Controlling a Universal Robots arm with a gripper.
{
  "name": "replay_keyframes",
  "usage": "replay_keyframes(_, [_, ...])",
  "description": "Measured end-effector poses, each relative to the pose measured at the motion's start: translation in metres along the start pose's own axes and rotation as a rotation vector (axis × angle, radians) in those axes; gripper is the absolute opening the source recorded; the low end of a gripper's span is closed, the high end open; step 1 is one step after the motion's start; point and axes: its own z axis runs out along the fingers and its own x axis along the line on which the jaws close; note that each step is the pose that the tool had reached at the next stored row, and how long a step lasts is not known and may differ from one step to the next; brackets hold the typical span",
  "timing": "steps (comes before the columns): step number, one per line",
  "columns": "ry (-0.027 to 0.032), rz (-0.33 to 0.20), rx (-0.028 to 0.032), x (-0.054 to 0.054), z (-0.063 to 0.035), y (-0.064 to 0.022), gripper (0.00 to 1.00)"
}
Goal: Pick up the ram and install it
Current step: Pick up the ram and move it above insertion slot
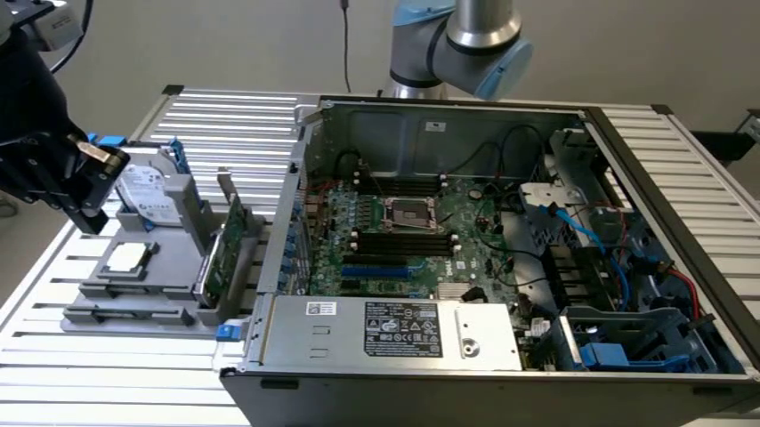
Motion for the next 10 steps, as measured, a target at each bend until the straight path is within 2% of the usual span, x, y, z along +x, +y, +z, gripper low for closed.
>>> replay_keyframes(10, [0.0001, -0.001, 0.0000, 0.0000, 0.0000, 0.0000, 0.11])
